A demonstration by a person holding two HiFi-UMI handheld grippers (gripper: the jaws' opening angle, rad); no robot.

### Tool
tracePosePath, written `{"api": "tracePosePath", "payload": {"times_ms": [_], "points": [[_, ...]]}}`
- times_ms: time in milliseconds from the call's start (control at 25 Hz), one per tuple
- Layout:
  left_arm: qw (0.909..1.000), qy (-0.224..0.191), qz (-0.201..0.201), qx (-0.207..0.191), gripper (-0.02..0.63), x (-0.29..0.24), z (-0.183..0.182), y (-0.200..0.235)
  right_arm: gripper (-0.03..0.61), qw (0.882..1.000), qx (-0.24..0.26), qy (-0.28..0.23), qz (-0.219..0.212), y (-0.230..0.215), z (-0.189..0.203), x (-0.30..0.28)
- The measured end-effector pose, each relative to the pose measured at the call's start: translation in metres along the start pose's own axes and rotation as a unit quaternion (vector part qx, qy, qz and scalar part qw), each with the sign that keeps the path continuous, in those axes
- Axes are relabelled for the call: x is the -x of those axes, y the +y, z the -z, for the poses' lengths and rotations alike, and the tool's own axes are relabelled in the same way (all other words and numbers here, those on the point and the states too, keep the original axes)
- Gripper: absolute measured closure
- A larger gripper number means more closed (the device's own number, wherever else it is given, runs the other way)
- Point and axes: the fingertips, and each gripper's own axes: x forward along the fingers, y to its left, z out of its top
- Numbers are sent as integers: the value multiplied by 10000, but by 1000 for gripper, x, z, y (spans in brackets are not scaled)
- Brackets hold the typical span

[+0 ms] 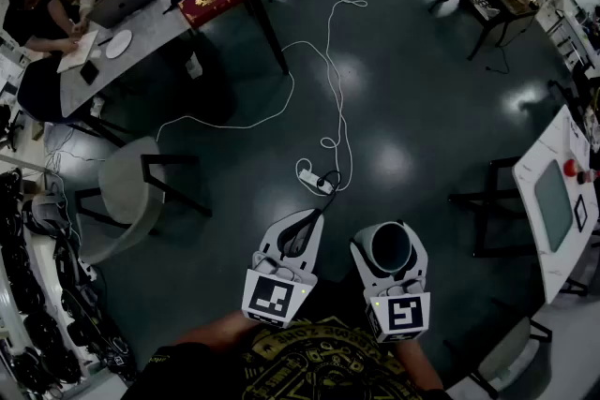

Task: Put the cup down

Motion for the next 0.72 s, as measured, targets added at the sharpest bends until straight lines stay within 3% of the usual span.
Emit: {"api": "tracePosePath", "payload": {"times_ms": [720], "points": [[9997,144,108,140,603,-10,-3,-24,195,9998,-173,-88,-7,-18,-2,16]]}}
